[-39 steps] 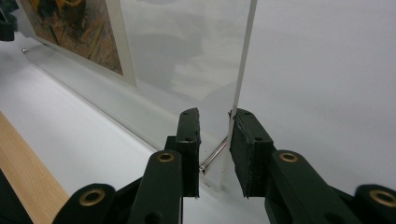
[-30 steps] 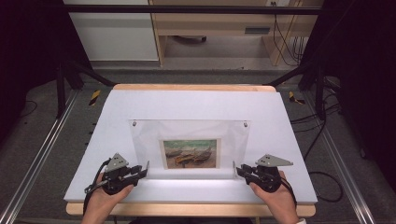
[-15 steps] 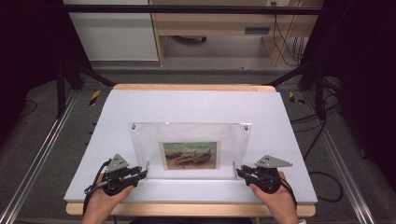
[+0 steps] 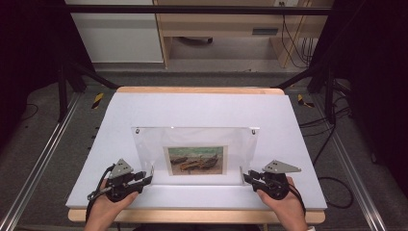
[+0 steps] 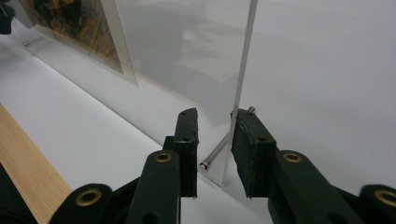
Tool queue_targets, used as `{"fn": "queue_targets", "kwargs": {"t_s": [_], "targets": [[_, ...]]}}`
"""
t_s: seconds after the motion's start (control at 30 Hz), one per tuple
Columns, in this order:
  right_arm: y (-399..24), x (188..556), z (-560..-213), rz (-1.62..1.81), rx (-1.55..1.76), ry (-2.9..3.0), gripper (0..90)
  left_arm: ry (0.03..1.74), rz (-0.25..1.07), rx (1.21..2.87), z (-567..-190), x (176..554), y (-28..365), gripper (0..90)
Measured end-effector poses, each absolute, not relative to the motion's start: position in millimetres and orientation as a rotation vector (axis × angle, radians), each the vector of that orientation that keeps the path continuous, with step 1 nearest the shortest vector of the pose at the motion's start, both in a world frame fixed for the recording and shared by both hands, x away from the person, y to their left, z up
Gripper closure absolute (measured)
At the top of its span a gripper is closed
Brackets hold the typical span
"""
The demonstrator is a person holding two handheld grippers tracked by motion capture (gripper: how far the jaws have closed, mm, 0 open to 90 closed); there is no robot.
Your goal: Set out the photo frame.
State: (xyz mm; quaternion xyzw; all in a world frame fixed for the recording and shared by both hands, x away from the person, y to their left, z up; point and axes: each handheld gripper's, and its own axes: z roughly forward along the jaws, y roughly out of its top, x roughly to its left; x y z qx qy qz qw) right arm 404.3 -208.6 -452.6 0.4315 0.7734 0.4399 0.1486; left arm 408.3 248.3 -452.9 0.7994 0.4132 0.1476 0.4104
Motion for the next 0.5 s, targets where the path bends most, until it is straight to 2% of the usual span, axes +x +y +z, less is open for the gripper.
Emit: {"fn": "queue_targets", "kwargs": {"t_s": [0.07, 0.3, 0.5], "targets": [[-208, 404, -453, 1.268, 1.238, 2.219, 65.9, 1.04, 0.384, 2.011, -452, 407, 247, 55.7], [-208, 398, -454, 1.146, 1.21, 2.208, 37.1, 1.038, 0.454, 2.024, -449, 403, 250, 33.9], [-222, 386, -452, 1.069, 1.187, 2.163, 25.3, 1.031, 0.488, 2.024, -445, 399, 256, 22.1]]}}
